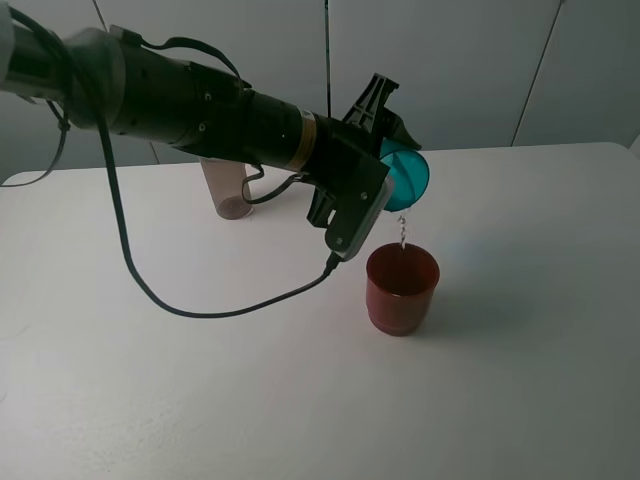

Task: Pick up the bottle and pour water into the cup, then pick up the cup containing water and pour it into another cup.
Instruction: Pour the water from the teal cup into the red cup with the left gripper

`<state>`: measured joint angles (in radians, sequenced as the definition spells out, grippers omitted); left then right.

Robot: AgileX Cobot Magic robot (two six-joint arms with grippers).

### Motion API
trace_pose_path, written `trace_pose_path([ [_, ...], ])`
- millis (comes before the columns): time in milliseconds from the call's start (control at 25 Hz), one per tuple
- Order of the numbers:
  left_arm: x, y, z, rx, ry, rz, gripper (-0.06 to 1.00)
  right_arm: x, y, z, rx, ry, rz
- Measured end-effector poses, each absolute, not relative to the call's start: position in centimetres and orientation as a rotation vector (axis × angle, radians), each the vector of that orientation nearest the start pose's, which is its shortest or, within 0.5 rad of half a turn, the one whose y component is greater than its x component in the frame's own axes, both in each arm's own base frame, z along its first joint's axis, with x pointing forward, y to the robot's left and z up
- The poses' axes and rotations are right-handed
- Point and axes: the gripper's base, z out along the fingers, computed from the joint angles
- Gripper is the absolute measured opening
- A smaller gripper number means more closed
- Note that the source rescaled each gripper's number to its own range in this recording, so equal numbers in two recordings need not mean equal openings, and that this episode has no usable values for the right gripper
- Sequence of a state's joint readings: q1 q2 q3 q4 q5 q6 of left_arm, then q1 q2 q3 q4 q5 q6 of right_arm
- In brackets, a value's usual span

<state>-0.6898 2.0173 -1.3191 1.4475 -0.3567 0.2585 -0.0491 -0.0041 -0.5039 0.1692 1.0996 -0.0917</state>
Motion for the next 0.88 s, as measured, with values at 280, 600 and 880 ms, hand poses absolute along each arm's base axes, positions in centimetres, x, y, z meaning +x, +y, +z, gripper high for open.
trace_pose_path([
  [280,32.25,-31.12,18.97,2.03,0.549,0.24,0.08,-0.76,1.41,27.62,-0.057,2.064,0.117],
  [600,31.93,-31.43,19.0,2.038,0.507,0.244,0.08,-0.76,1.41,27.62,-0.057,2.064,0.117],
  [880,31.81,-31.55,19.0,2.045,0.477,0.255,0.08,-0.76,1.41,27.62,-0.057,2.064,0.117],
])
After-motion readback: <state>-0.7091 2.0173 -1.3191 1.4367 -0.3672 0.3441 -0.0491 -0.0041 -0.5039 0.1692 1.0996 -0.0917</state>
